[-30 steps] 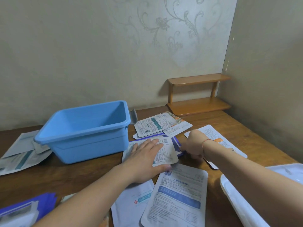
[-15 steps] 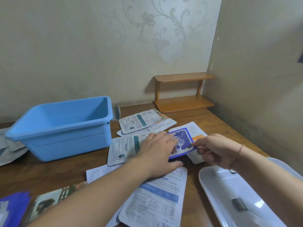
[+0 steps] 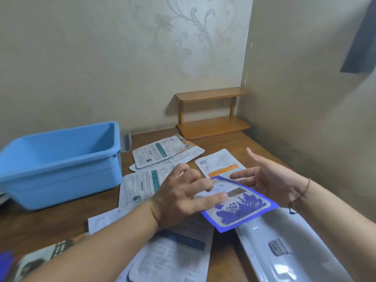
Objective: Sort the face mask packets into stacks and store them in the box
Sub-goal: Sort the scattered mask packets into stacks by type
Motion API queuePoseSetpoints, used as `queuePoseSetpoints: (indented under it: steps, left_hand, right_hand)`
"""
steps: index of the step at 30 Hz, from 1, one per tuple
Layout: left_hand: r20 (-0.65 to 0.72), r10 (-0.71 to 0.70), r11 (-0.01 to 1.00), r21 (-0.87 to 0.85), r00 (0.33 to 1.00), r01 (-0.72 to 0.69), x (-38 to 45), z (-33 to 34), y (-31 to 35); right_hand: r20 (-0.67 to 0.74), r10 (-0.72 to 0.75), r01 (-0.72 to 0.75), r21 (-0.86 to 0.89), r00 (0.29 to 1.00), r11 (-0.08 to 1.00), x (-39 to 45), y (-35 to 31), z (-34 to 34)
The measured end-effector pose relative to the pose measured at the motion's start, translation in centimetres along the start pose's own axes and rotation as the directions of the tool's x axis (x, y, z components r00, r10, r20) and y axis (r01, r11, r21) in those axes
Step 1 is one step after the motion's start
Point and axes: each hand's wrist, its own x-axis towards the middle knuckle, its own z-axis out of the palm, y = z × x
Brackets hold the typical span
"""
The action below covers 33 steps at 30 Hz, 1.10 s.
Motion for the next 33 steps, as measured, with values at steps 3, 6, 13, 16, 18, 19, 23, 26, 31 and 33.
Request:
queuePoseSetpoints:
  steps: [3, 6, 13, 16, 18, 19, 23, 26, 31, 33]
  left_hand:
    - [0.002, -0.017, 0.999, 0.052, 1.000, 0.016, -0.7, -0.5, -0.2]
    - [0.035, -0.229, 0.968, 0.113, 0.973, 0.224, -0.8, -1.3, 0.8]
    - [0.609, -0.792, -0.294, -0.318, -0.044, 0.901, 2.6, -4.9, 4.4]
    - [0.875, -0.485, -0.790, -0.440, 0.005, 0.427, 3.7, -5.7, 4.7]
    - [0.884, -0.467, -0.779, -0.426, 0.028, 0.459, 3.7, -6.3, 5.0]
    - [0.866, -0.499, -0.726, -0.434, 0.025, 0.533, 3.5, -6.5, 5.1]
    - [0.756, -0.655, -0.533, -0.450, -0.013, 0.717, 1.3, -7.6, 4.5]
    - [0.732, -0.681, -0.480, -0.424, -0.020, 0.768, -0.4, -10.1, 4.2]
    - [0.607, -0.795, -0.237, -0.309, -0.001, 0.921, -2.6, -16.5, 4.4]
    - [0.471, -0.882, -0.165, -0.250, -0.030, 0.954, -3.9, -19.7, 5.0]
  right_hand:
    - [0.087, -0.023, 0.037, -0.164, 0.996, 0.986, 0.2, 0.5, 1.5]
    - [0.017, -0.110, 0.111, -0.202, 0.994, 0.973, 0.1, -0.2, 1.9]
    - [-0.019, -0.427, 0.422, -0.124, 0.904, 0.898, -2.5, -1.7, 0.7]
    - [0.051, -0.542, 0.545, -0.090, 0.839, 0.834, -3.0, -1.2, 1.7]
    - [0.033, -0.585, 0.586, -0.053, 0.811, 0.809, -2.7, -0.6, 2.9]
    - [0.012, -0.596, 0.596, -0.043, 0.803, 0.802, -2.6, -0.4, 3.6]
    - [-0.005, -0.587, 0.583, -0.120, 0.809, 0.804, -1.7, -0.1, 6.2]
    - [-0.006, -0.601, 0.590, -0.185, 0.799, 0.786, -0.8, -1.0, 8.5]
    - [0.084, -0.605, 0.601, -0.291, 0.792, 0.745, 1.1, -0.8, 13.9]
    - [0.154, -0.591, 0.606, -0.318, 0.792, 0.729, 1.4, -0.3, 16.9]
